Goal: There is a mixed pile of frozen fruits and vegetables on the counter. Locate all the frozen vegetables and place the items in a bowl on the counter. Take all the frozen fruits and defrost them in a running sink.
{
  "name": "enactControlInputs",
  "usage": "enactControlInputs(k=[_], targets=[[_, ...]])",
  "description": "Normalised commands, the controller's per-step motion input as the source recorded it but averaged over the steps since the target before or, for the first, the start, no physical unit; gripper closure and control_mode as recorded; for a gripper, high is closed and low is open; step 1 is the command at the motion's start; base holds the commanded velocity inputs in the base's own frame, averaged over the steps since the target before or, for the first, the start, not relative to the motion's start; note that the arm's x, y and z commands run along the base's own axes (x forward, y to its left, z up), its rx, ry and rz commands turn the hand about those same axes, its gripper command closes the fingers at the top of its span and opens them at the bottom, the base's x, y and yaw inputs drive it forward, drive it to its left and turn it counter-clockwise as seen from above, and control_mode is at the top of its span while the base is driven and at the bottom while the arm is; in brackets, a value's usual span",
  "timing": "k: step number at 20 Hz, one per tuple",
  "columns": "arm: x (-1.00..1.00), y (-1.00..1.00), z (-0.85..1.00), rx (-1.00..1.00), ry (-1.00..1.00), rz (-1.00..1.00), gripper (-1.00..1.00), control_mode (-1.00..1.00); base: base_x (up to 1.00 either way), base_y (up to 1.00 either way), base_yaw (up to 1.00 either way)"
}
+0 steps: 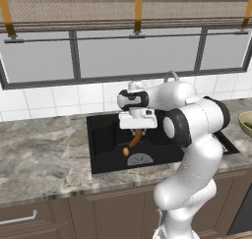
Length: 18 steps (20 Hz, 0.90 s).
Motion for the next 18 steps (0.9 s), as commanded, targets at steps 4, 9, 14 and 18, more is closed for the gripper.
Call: enactControlInputs(k=[4,9,14,18], targets=[[0.34,0.04,-0.38,-0.02,-0.36,0.01,1.00,-1.00,0.00,0.00,0.00],[0.48,0.03,-0.19,-0.12,-0.21,0.00,1.00,-1.00,0.00,0.00,0.00],[0.54,-0.22,-0.10,-0.02,-0.01,0.00,1.00,-1.00,0.00,0.00,0.00],[0.13,-0.10,-0.27,0.00,0.00,-0.05,1.00,-1.00,0.00,0.00,0.00]])
